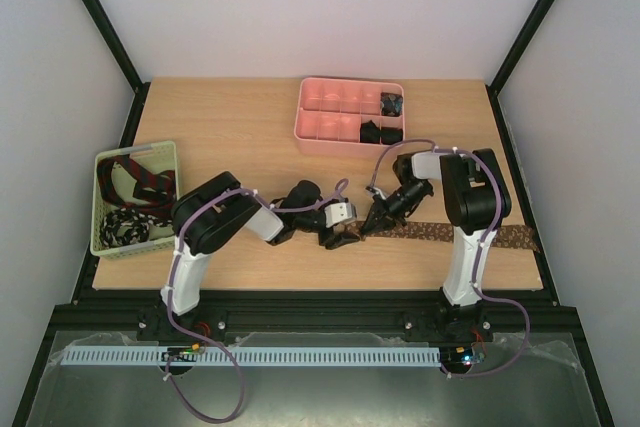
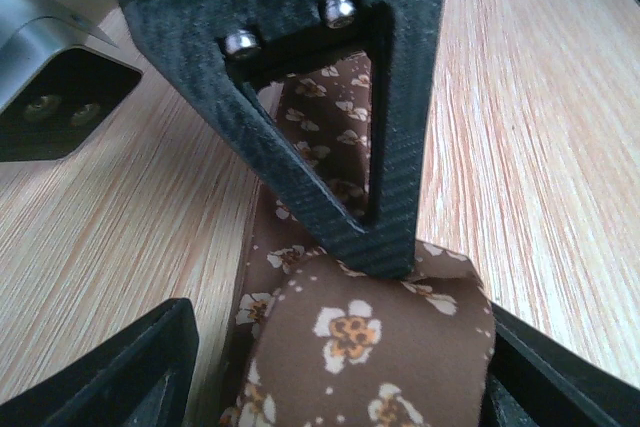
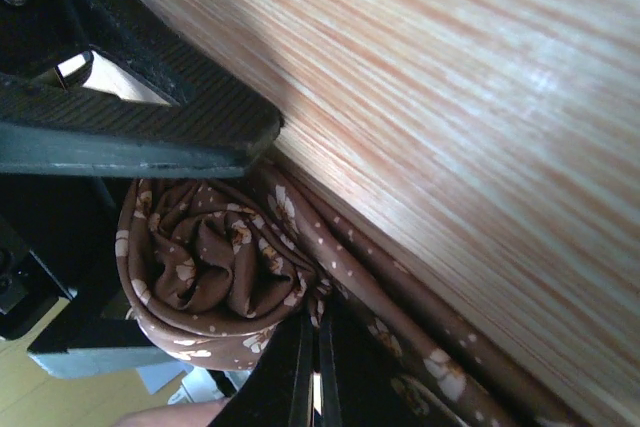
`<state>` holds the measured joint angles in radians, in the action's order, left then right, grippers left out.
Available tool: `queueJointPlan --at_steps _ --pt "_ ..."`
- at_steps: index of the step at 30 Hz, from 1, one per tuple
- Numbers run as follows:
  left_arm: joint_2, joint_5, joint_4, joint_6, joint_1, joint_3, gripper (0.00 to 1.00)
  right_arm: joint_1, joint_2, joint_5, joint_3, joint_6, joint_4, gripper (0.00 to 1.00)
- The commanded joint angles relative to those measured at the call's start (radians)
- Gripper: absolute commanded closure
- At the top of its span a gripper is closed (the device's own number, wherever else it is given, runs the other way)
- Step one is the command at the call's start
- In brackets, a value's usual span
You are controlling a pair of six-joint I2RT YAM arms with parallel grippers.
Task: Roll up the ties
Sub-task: Roll the tie at the center of the board.
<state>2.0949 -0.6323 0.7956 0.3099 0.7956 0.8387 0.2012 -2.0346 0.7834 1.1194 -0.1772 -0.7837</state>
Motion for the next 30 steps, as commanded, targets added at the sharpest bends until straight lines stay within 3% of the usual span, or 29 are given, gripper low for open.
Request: queueJointPlan --at_steps 1,6,9,13,18,22,27,30 --pt "-0.010 0.040 -0.041 0.045 -0.007 -0.071 0.22 0.004 0.015 -0.111 0.016 -0.033 -0.010 0.99" --pt "-0.022 0.009 -0.101 0.082 -0.014 -0.029 0.11 0.011 0.009 -0.113 0.005 -0.063 -0.025 0.99" --pt "0.011 -0.001 -0.181 0.125 0.000 0.033 0.14 0.017 0.014 -0.094 0.015 -0.060 -0.028 0.99" --pt "0.028 -0.042 -0.242 0.171 0.015 0.042 0.23 0.025 0.036 -0.053 0.059 -0.047 -0.057 0.99" --pt "0.015 -0.047 -0.306 0.219 0.016 -0.001 0.48 0.049 0.073 0.007 0.120 -0.040 -0.114 0.99" --pt "-0.005 -0.052 -0.337 0.251 0.016 -0.026 0.60 0.059 0.067 0.010 0.162 -0.049 -0.144 0.99" --pt "-0.010 -0.042 -0.332 0.220 -0.002 -0.032 0.59 0.059 0.011 -0.070 0.130 -0.088 -0.123 0.99" --pt "-0.016 -0.031 -0.297 0.184 -0.015 -0.038 0.49 0.058 0.006 -0.114 0.072 -0.080 -0.060 0.99"
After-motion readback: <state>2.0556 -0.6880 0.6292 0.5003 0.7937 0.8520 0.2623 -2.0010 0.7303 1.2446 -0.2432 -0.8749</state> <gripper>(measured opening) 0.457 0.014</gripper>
